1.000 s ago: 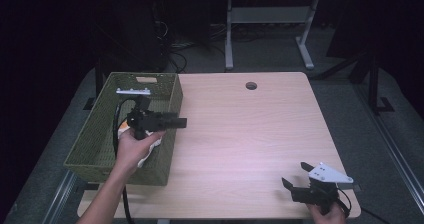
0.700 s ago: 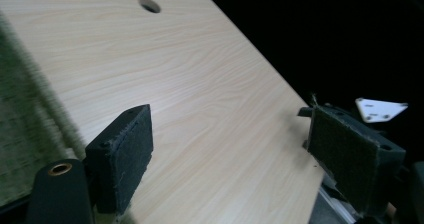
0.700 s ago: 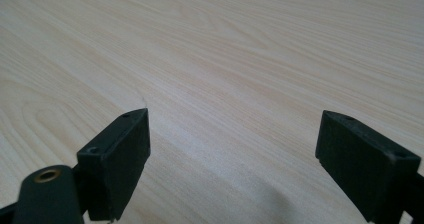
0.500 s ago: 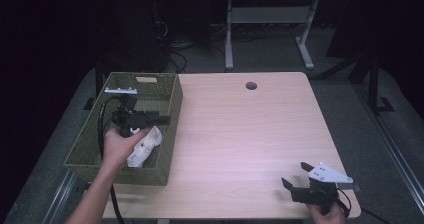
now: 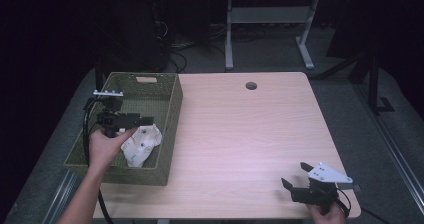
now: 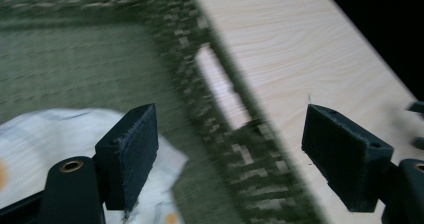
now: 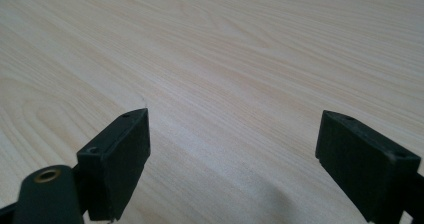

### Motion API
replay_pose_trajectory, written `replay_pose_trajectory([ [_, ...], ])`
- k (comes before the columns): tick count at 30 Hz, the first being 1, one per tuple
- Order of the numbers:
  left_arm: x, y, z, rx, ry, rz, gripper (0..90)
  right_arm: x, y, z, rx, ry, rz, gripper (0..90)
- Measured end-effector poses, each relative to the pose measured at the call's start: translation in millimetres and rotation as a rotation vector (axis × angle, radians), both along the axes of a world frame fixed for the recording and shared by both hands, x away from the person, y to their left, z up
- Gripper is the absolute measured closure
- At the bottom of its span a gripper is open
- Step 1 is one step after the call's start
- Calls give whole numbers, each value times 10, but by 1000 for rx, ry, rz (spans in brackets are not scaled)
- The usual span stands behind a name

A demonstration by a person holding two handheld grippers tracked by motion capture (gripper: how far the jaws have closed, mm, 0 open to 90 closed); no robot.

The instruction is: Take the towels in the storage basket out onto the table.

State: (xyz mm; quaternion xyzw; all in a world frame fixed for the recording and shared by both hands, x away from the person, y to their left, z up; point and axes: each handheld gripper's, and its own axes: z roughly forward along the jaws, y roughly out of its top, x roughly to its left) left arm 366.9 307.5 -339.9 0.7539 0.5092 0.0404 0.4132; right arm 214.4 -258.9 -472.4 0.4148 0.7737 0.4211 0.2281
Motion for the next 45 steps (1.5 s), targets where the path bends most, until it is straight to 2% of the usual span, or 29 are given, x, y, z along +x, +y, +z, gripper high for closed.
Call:
replay_pose_trajectory([
  [7,142,155,-154,144,75,78,226,2,10,-8,-3,1,2,138],
  [11,238,186,-244,228,123,104,235,7,15,-14,-8,3,4,138],
  [15,339,211,-363,292,177,125,241,8,17,-16,-8,4,7,138],
  [18,397,223,-434,320,210,131,244,5,8,-16,-5,4,5,138],
  [22,467,191,-510,361,259,125,251,10,11,-22,-8,10,5,138],
  [23,491,161,-537,389,276,123,251,12,12,-24,-10,7,7,138],
  [25,519,139,-567,411,300,118,251,12,13,-25,-8,8,8,138],
  [27,556,109,-614,460,329,107,251,10,10,-23,-7,9,8,138],
  [29,579,81,-663,492,357,108,251,8,9,-22,-6,8,7,138],
  [30,584,76,-680,492,365,104,257,8,10,-22,-6,10,6,138],
  [34,604,62,-801,548,403,95,260,13,12,-25,-7,8,9,138],
  [36,609,51,-831,568,409,89,269,10,10,-24,-4,10,9,138],
  [38,612,38,-834,570,412,81,303,14,7,-25,-2,9,8,138],
  [41,635,7,-841,588,443,77,350,16,11,-28,-5,9,8,138],
  [43,650,-22,-841,604,448,62,397,16,12,-27,-6,9,7,138],
  [45,647,-66,-846,630,435,40,429,16,9,-25,-4,7,9,138],
])
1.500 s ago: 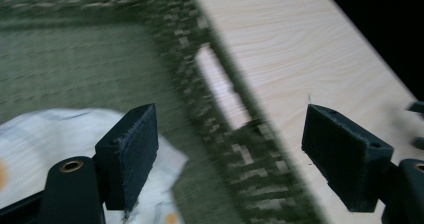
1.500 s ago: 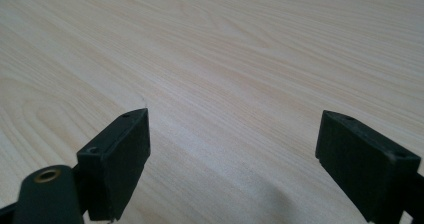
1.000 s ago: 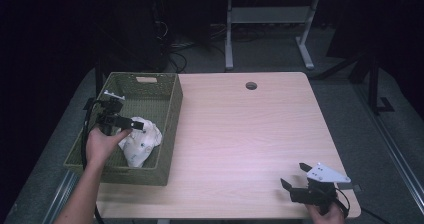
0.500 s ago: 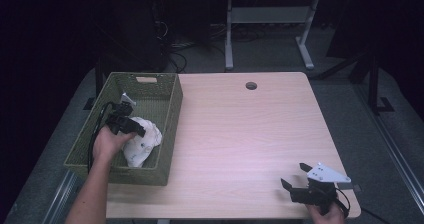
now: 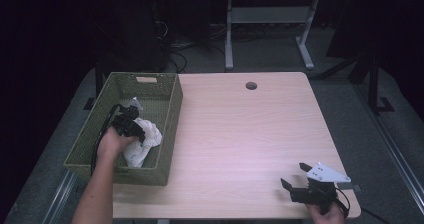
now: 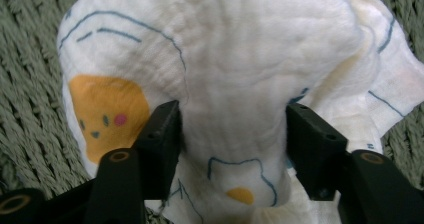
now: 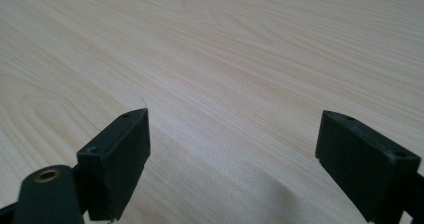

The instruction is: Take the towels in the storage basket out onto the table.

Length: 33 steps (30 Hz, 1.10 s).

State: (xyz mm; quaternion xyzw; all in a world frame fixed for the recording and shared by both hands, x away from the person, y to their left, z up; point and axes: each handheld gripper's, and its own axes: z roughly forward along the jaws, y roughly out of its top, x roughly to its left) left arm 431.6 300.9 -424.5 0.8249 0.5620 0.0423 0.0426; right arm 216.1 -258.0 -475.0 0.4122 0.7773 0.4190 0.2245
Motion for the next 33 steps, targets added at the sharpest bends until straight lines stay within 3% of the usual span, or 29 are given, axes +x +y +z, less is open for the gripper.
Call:
replay_pose_trajectory([
  [3,-18,-50,7,16,-3,-34,512,-4,1,2,4,2,0,138],
  [10,-19,-58,27,14,13,-30,675,-5,0,7,4,-2,1,138],
  [15,-15,-59,40,15,28,-26,723,-6,-2,9,5,-2,1,138],
  [18,-14,-87,69,33,51,-48,736,-8,-11,13,6,-5,-1,139],
  [21,-34,-116,144,43,45,-79,743,-6,-20,9,3,-8,-2,138],
  [26,-129,-140,416,-27,-34,-131,744,-5,-23,8,4,-8,-5,139],
  [28,-177,-133,491,-77,-45,-137,743,-9,-23,13,4,-9,-5,138],
  [31,-277,-102,600,-104,-97,-145,743,-20,-27,19,6,-9,-7,138],
  [33,-327,-53,649,-138,-109,-139,743,-19,-29,19,5,-9,-7,138],
])
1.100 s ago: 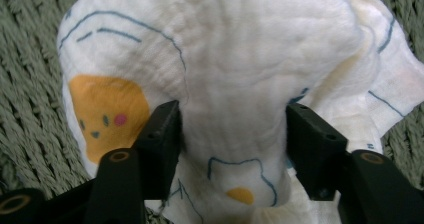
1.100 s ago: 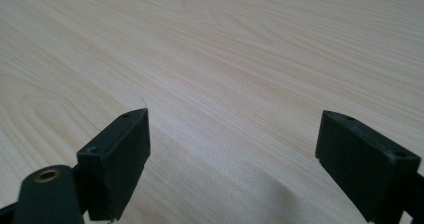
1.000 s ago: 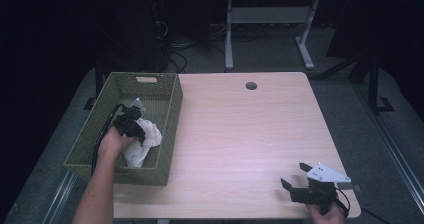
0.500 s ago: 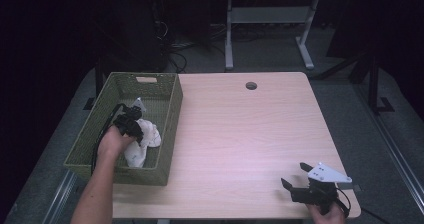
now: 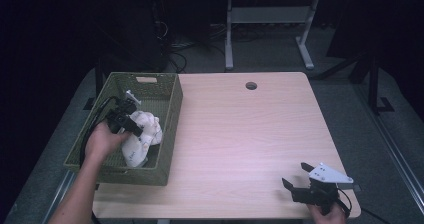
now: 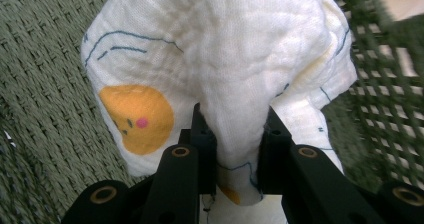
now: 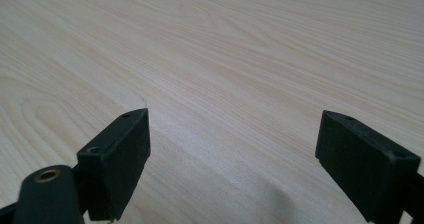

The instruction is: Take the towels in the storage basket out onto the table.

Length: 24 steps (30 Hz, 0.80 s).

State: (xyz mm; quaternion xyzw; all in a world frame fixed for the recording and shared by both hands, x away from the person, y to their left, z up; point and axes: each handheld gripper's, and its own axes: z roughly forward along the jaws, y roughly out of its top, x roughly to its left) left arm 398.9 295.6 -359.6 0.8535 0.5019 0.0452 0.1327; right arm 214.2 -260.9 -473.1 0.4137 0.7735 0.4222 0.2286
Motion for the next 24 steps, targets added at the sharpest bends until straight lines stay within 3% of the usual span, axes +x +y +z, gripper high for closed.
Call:
replay_pose_trajectory([
  [21,-136,388,244,-287,-63,58,742,4,16,-2,0,-7,-4,138],
  [24,-150,433,285,-294,-75,61,741,4,17,-2,-1,-8,-3,138],
])
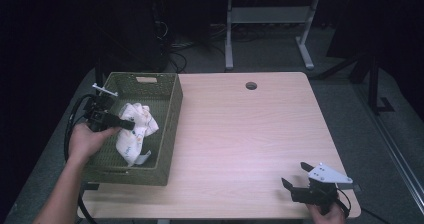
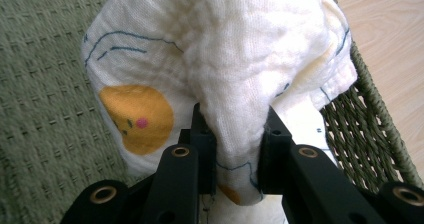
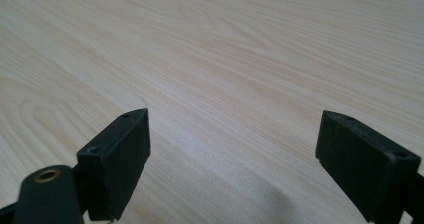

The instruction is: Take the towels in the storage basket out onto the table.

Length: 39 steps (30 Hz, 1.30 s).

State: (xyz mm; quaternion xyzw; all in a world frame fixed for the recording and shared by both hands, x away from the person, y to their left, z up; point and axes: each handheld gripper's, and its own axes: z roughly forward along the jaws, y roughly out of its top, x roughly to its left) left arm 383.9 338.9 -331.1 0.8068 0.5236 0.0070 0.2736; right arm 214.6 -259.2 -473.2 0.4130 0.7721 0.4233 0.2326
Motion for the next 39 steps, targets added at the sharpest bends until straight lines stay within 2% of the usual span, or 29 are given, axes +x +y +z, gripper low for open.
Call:
replay_pose_trajectory([
  [3,-20,46,54,-51,-11,4,741,2,-8,2,1,-4,-1,138],
  [8,-47,103,137,-87,-24,8,741,-1,-3,1,0,-1,0,138],
  [15,-66,228,210,-190,-25,35,741,3,-6,1,-1,-3,1,137],
  [17,-71,266,218,-232,-24,50,741,3,-7,1,-1,-4,1,138],
  [21,-86,304,230,-253,-24,66,741,2,-10,4,-2,-5,0,138],
  [24,-99,324,226,-292,-23,68,740,2,-11,4,-3,-6,0,138],
  [28,-102,353,218,-363,-25,64,737,1,-10,4,-3,-6,0,137],
  [32,-101,361,216,-453,-22,53,737,1,-11,5,-3,-7,-2,138],
  [35,-98,348,220,-473,-22,42,736,1,-12,5,-3,-7,-2,138],
  [39,-104,336,237,-531,-30,19,736,-1,-15,7,-2,-8,-3,137],
])
